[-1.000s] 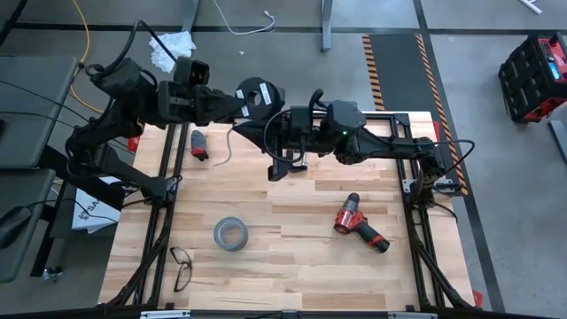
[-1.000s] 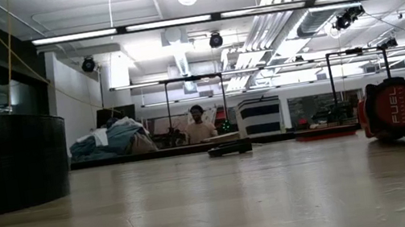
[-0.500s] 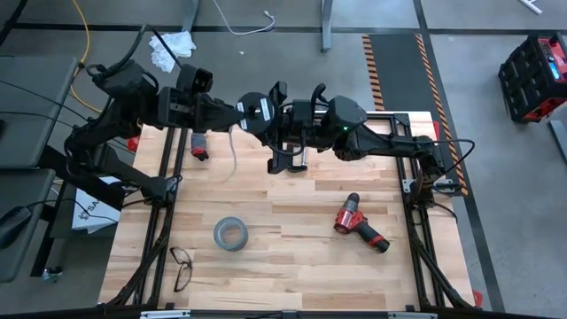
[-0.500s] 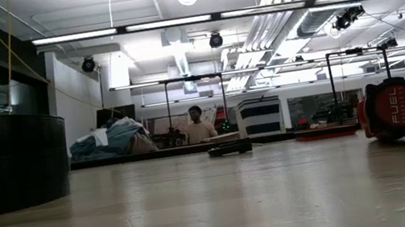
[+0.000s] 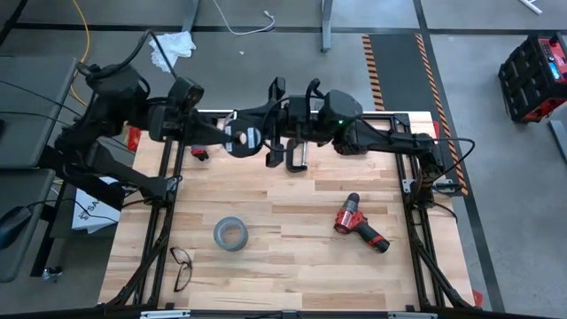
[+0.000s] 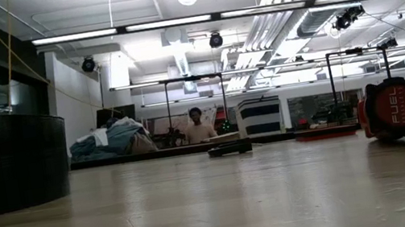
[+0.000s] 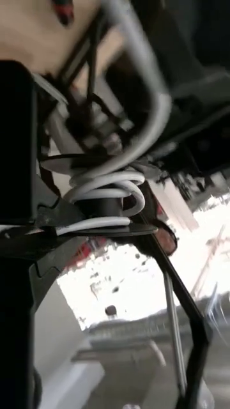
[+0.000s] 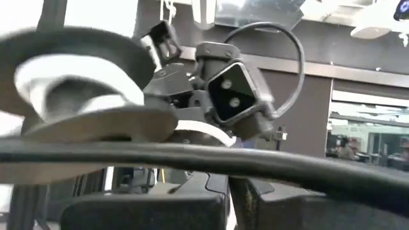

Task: Coil cords
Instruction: Coil the white wire

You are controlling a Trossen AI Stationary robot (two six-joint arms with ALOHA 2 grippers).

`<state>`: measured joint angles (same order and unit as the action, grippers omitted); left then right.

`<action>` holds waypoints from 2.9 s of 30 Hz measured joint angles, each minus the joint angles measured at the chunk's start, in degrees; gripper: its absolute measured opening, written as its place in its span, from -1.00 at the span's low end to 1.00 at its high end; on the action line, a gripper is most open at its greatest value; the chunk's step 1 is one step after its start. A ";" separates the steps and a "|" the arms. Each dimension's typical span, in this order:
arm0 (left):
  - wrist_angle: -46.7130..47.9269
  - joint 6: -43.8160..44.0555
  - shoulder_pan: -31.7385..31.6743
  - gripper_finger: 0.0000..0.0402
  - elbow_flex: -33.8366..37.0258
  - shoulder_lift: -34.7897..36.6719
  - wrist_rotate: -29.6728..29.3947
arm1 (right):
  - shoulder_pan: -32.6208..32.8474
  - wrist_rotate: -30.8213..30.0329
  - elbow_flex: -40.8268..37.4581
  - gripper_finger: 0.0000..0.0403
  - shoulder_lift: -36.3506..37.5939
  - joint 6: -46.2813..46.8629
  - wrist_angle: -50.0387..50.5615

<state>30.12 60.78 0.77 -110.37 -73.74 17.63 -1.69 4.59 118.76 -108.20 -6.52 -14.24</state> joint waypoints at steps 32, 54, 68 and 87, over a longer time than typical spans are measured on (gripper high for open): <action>45.53 -42.90 0.00 -1.00 0.04 5.05 -27.07 | -0.44 -26.65 0.00 -1.00 14.20 -12.74 29.82; 34.57 -68.53 -8.42 -1.00 6.65 4.08 -16.55 | -2.10 -32.15 0.07 -1.00 16.92 23.02 76.31; 26.46 -61.43 -12.02 -1.00 10.34 4.15 -16.96 | -2.13 -10.11 -0.05 -0.44 -0.90 10.56 76.70; 24.24 -53.36 -8.85 -1.00 9.81 7.46 -19.74 | -5.82 1.03 0.04 0.05 -2.93 9.50 53.74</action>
<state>54.36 7.42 -8.08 -100.55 -66.28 -2.11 -7.51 5.62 118.80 -111.13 2.98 39.51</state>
